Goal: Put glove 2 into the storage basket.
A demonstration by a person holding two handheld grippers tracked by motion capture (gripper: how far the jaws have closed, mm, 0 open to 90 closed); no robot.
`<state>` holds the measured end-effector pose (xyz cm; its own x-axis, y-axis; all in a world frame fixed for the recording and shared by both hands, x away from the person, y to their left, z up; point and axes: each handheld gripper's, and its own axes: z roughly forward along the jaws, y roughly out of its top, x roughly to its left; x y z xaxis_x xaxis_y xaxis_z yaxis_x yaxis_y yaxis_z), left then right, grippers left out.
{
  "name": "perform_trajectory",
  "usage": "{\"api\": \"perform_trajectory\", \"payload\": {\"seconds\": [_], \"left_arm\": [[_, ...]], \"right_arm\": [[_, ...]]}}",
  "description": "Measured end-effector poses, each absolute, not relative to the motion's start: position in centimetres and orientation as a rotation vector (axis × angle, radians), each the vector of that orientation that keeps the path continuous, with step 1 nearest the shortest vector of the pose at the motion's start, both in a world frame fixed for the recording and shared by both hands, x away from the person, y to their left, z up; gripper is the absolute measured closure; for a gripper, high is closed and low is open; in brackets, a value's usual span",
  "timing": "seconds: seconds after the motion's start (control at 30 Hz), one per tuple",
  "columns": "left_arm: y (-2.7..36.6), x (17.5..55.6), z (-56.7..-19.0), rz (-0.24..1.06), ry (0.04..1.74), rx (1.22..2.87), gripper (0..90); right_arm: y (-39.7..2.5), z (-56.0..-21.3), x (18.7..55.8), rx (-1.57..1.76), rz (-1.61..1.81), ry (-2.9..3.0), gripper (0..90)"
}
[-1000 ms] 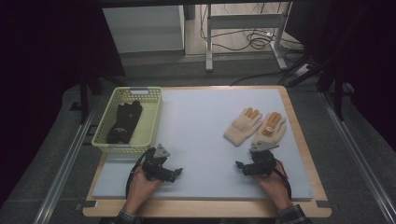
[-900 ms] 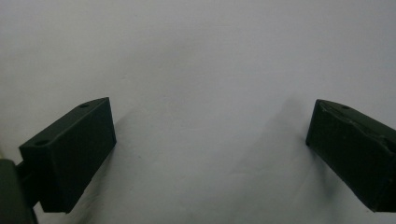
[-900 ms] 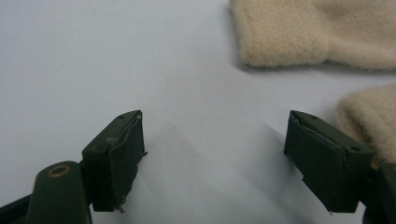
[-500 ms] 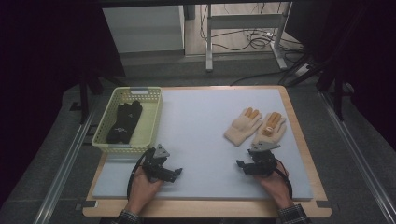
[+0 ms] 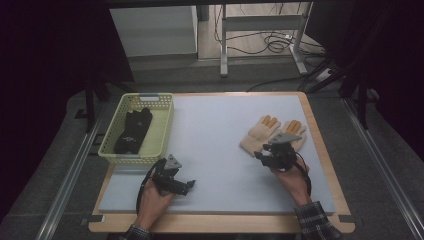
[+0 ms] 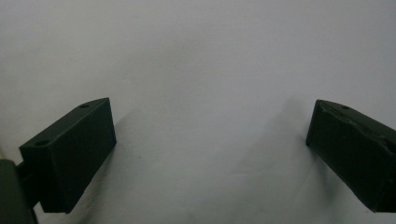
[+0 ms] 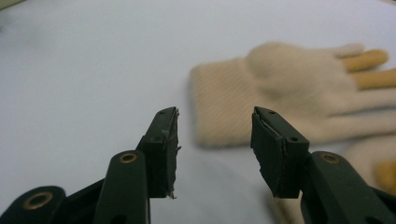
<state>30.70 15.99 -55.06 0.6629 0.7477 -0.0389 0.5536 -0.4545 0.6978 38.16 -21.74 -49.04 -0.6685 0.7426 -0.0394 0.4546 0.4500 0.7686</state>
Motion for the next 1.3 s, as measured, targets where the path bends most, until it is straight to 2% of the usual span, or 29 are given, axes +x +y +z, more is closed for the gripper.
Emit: {"api": "perform_trajectory", "payload": {"seconds": [0.07, 0.37, 0.53, 0.6, 0.7, 0.8, 1.03, 1.3], "left_arm": [[16.0, 30.7, -55.1, 0.358, 1.001, 2.178, 1.4], [16.0, 30.7, -55.1, 0.357, 1.0, 2.179, 1.4], [16.0, 30.7, -55.1, 0.358, 0.999, 2.179, 1.4], [16.0, 30.7, -55.1, 0.358, 1.0, 2.179, 1.4], [16.0, 30.7, -55.1, 0.357, 1.0, 2.178, 1.4], [16.0, 30.7, -55.1, 0.357, 1.0, 2.179, 1.4], [16.0, 30.7, -55.1, 0.357, 1.0, 2.179, 1.4], [16.0, 30.7, -55.1, 0.357, 1.0, 2.18, 1.4]], "right_arm": [[-21.7, -48.8, 39.6, 1.026, 1.047, 2.315, 49.9], [-20.7, -49.7, 45.9, 1.153, 0.967, 2.275, 26.4], [-20.1, -51.1, 48.1, 1.191, 0.87, 2.298, 24.2], [-19.9, -51.5, 48.6, 1.2, 0.844, 2.316, 28.6], [-19.6, -51.5, 48.3, 1.192, 0.844, 2.324, 45.4], [-19.4, -51.5, 47.8, 1.187, 0.837, 2.322, 52.3], [-20.0, -50.1, 46.7, 1.127, 0.93, 2.342, 53.9], [-17.6, -47.0, 42.0, 0.896, 1.048, 2.437, 53.3]]}}
